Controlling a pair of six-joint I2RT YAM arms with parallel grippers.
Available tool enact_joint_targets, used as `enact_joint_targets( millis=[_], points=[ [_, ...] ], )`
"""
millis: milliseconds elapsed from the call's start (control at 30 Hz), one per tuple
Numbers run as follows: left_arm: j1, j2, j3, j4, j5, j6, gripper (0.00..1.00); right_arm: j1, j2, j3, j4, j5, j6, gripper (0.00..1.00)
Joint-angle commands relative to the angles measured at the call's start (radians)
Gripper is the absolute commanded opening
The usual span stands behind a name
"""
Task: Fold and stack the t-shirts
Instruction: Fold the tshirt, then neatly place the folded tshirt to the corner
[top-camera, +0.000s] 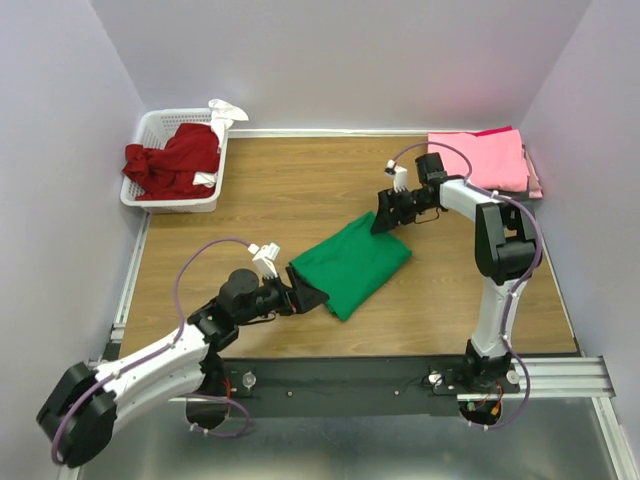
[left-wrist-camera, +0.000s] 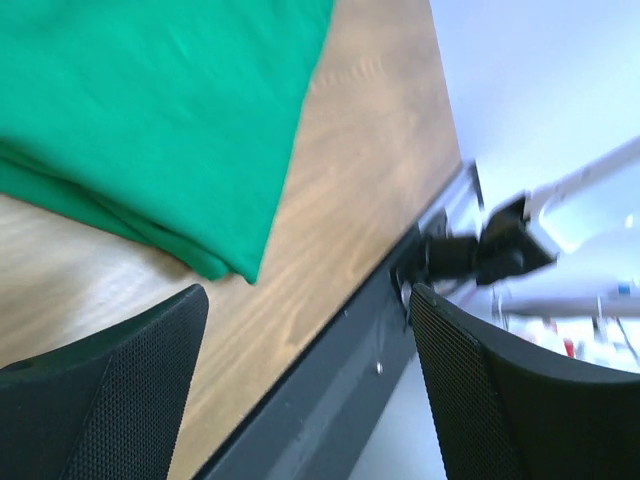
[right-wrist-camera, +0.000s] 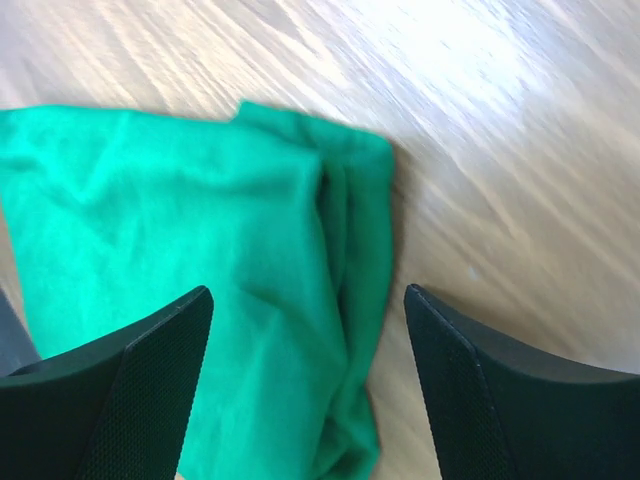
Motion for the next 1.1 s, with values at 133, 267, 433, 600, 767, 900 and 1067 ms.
enact_joint_targets(
  millis=[133,267,433,600,767,900,1067],
  points=[
    [0.061,-0.172,0.040,-0.270,-0.196,0.031,0.90,0.093,0.158,0.029,-0.180,-0.044,-0.099,0.74],
    [0.066,-0.201,0.084,-0.333,-0.228,0.070,0.90,0.093,0.162,0.003,-0.200,-0.024,-0.115,0.52],
    [0.075,-0.201,0.137,-0.366,-0.244,0.117,0.90,0.093,0.165,0.009,-0.239,-0.077,-0.117,0.17],
    [0.079,-0.204,0.180,-0.438,-0.270,0.166,0.90,0.089,0.159,0.122,-0.342,-0.180,-0.166,0.01],
    [0.082,-0.250,0.158,-0.423,-0.308,0.154,0.90,0.046,0.107,0.275,-0.427,-0.214,-0.201,0.00],
    [0.084,-0.255,0.138,-0.392,-0.304,0.143,0.90,0.020,0.066,0.340,-0.425,-0.147,-0.212,0.00],
    [0.086,-0.238,0.144,-0.384,-0.308,0.162,0.90,0.017,0.053,0.440,-0.413,-0.033,-0.204,0.00]
  ],
)
